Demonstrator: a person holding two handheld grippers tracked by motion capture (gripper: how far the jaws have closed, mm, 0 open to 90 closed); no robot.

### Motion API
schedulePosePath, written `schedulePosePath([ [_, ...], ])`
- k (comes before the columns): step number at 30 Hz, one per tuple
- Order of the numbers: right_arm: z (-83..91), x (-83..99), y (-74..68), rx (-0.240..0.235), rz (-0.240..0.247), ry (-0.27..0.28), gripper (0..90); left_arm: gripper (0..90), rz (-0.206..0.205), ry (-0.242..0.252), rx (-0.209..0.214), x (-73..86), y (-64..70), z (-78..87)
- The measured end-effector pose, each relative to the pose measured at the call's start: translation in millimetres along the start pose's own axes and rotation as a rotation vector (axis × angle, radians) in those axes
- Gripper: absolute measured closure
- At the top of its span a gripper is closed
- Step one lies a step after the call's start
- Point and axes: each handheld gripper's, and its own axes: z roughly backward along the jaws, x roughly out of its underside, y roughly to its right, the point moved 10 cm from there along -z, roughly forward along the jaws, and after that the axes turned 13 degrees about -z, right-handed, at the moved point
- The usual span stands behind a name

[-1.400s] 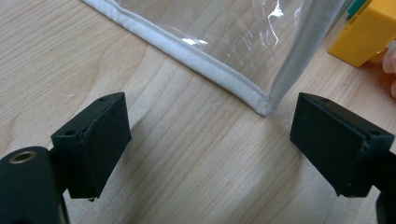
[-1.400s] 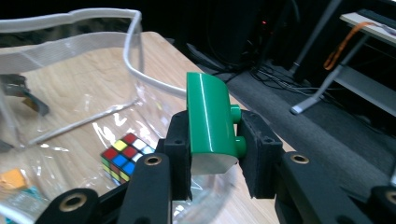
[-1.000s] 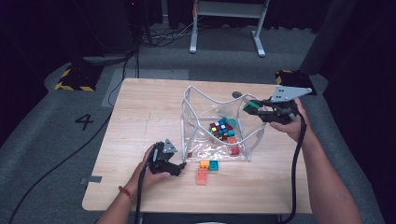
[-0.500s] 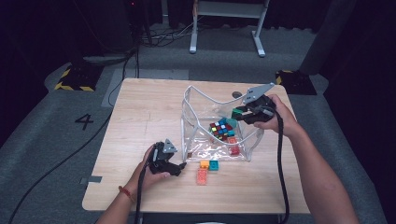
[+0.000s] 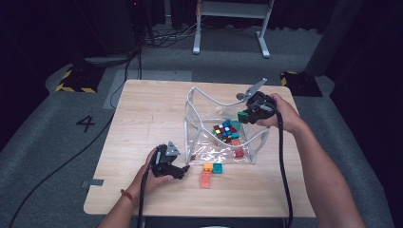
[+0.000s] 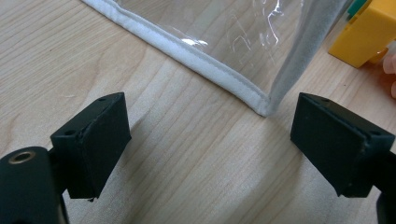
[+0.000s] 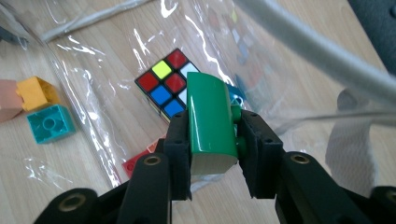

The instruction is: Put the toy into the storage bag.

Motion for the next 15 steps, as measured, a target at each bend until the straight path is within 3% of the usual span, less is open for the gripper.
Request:
schedulePosePath([
  [7, 3.9, 18.1, 19.6, 0.075, -0.029, -0.109, 66.9, 12.0, -0.003, -0.001, 0.001, 0.1, -0.1, -0.1],
  [15, 12.7, 30.2, 29.1, 0.08, -0.066, -0.122, 66.8, 12.0, -0.003, -0.002, 0.002, 0.1, 0.0, 0.1],
])
